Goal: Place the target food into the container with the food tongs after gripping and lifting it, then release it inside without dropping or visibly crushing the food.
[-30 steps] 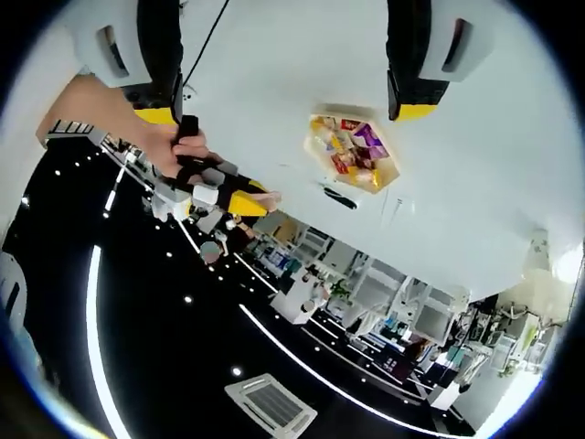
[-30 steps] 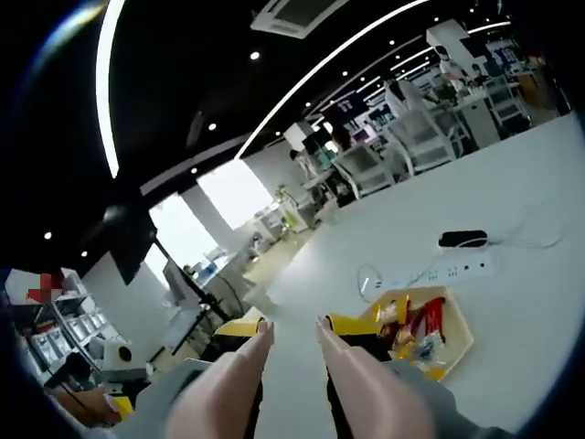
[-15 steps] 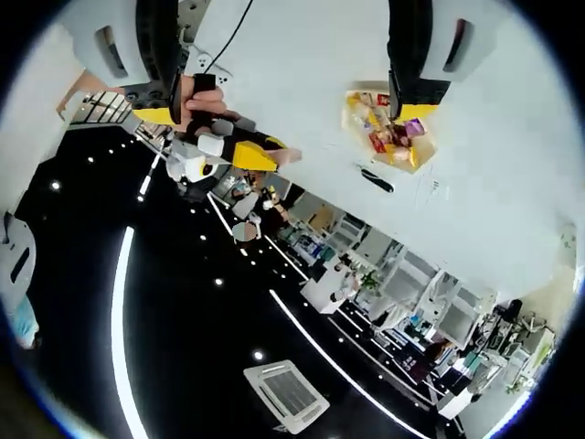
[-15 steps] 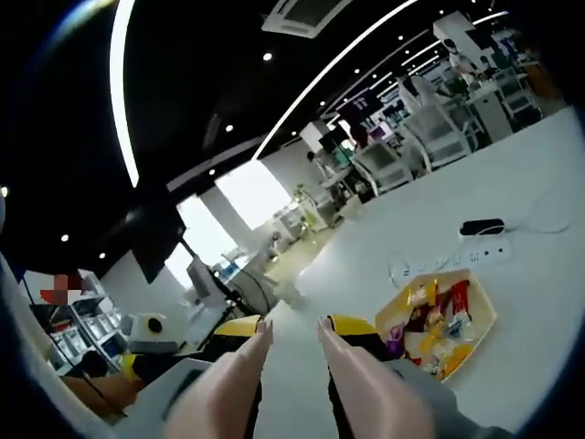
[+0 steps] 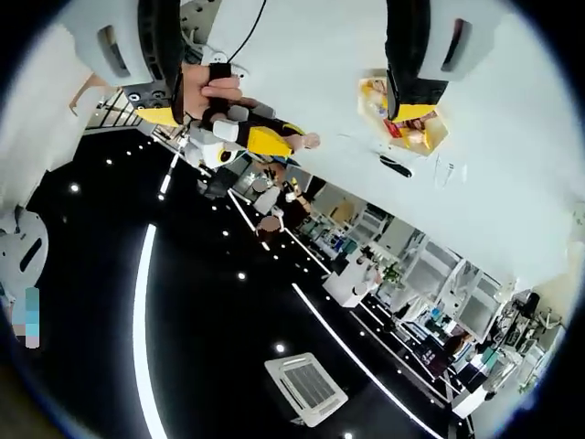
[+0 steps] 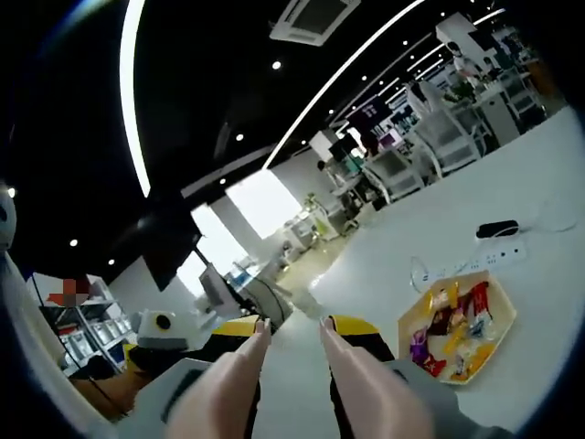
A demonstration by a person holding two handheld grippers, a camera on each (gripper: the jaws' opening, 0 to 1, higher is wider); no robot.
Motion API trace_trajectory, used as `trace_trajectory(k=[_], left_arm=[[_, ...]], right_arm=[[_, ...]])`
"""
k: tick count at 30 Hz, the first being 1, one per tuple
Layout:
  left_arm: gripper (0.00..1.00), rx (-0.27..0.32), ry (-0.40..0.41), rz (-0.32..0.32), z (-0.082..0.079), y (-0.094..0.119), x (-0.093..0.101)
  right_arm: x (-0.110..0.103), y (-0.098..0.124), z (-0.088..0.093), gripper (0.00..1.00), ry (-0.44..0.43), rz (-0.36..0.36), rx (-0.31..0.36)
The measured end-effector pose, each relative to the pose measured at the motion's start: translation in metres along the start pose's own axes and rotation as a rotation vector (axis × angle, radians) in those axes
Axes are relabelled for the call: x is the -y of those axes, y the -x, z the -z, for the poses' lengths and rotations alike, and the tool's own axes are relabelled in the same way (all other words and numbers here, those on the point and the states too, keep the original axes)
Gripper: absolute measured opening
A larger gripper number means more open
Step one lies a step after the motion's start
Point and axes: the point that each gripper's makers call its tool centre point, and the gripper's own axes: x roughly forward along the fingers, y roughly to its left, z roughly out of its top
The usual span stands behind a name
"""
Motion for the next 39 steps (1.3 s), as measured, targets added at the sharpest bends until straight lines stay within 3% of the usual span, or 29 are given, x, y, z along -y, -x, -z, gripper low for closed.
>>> trace_trajectory(k=[2, 4, 15, 16, 21, 31, 39], left_arm=[[0.89, -0.013, -0.011, 0.007, 0.003, 0.002, 0.000], [0.86, -0.027, -0.023, 0.011, 0.006, 0.004, 0.001], [0.84, -0.054, -0.014, 0.045, 0.007, 0.025, 0.000], [0.84, -0.059, -0.015, 0.052, 0.008, 0.027, -0.001], [0.84, -0.089, -0.027, 0.080, 0.012, 0.028, -0.002], [0.83, -0.081, -0.062, 0.084, 0.003, 0.023, -0.003], [0.79, -0.096, -0.094, 0.068, 0.011, 0.026, 0.000]], right_arm=[[0.000, 0.001, 0.002, 0.29, 0.007, 0.011, 0.000], [0.001, 0.002, -0.001, 0.29, 0.055, 0.029, 0.046], [-0.022, -0.004, 0.014, 0.29, 0.039, 0.019, 0.060], [-0.021, -0.005, 0.011, 0.29, 0.123, 0.055, 0.099], [-0.033, 0.001, 0.008, 0.28, 0.167, 0.055, 0.165], [-0.042, -0.004, 0.014, 0.28, 0.116, 0.010, 0.133], [-0.066, -0.001, 0.019, 0.28, 0.083, -0.111, 0.100]])
